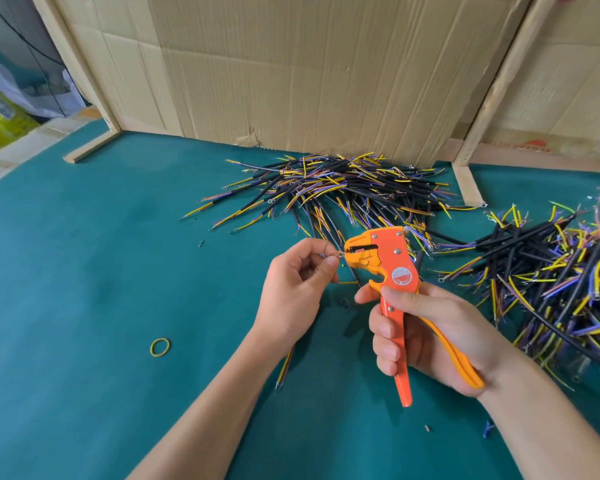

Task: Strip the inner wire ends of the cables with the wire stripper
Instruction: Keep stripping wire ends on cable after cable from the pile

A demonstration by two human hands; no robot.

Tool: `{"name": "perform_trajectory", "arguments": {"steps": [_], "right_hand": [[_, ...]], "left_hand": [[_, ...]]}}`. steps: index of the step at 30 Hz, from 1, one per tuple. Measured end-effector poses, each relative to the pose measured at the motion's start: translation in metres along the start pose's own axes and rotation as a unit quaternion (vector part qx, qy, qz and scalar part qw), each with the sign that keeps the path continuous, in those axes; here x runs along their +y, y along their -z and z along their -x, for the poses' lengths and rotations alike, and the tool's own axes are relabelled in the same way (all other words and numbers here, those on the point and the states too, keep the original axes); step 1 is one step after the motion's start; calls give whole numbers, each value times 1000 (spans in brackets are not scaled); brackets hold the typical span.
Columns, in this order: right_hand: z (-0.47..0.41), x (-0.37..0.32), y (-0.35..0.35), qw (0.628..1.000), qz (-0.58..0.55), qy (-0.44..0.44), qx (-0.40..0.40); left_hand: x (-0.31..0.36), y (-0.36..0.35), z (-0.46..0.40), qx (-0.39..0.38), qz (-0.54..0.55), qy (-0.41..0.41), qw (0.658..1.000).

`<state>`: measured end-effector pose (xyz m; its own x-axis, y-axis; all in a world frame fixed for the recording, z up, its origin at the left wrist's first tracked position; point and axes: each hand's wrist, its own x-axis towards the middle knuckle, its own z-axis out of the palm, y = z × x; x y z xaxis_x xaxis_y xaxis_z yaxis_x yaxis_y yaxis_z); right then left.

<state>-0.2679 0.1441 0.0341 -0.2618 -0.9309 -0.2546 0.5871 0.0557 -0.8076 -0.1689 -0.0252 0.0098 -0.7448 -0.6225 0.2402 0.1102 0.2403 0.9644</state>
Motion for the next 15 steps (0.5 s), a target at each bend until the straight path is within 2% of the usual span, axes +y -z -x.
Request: {"name": "perform_trajectory", "arguments": {"steps": [15], "right_hand": [[-2,2,-14,997,-9,40,59]], "left_hand": [[-2,0,-1,-21,57,4,998]]}}
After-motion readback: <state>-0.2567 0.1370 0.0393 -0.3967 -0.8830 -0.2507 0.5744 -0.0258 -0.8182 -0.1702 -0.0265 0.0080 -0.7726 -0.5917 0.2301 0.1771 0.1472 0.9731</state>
